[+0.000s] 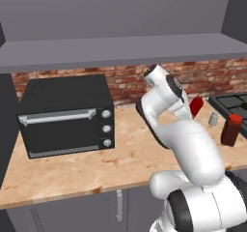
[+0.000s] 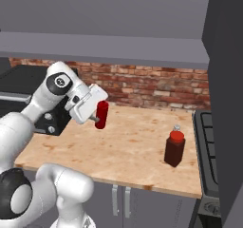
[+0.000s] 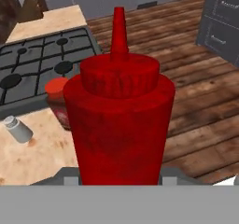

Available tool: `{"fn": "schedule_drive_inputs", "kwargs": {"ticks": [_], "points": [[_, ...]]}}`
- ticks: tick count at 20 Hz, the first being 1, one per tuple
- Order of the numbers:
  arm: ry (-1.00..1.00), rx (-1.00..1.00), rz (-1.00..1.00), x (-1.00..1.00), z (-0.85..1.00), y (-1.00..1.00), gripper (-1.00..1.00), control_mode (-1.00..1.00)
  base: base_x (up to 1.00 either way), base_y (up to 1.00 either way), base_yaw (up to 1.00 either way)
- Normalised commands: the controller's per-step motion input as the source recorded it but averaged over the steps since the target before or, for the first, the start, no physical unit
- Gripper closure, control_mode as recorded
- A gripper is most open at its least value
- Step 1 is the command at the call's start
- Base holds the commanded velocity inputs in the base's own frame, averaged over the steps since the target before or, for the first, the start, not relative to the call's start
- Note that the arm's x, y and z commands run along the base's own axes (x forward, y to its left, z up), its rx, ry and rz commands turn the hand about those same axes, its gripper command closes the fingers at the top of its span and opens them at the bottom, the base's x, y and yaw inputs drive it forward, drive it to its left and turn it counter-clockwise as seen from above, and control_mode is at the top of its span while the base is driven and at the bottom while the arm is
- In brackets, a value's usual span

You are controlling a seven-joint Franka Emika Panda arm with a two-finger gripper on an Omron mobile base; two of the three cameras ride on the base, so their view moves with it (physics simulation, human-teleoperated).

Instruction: Collect the paprika, ketchup, and shaker from the cabinet and place them next to the stove.

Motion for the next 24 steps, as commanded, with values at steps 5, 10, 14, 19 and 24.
{"fn": "schedule_drive_inputs", "kwargs": {"ticks": [5, 10, 14, 19, 24], "points": [[0.05, -0.05, -0.25, 0.78, -0.61, -0.70, 1.00, -1.00, 0.00, 0.00, 0.00], [0.04, -0.06, -0.25, 0.77, -0.59, -0.66, 1.00, -1.00, 0.00, 0.00, 0.00], [0.00, -0.08, -0.20, 0.53, -0.56, -0.69, 1.00, -1.00, 0.00, 0.00, 0.00], [0.00, -0.10, -0.08, 0.22, -0.63, -0.65, 1.00, -1.00, 0.00, 0.00, 0.00], [0.00, -0.12, 0.00, 0.01, -0.72, -0.47, 1.00, -1.00, 0.00, 0.00, 0.00]]}}
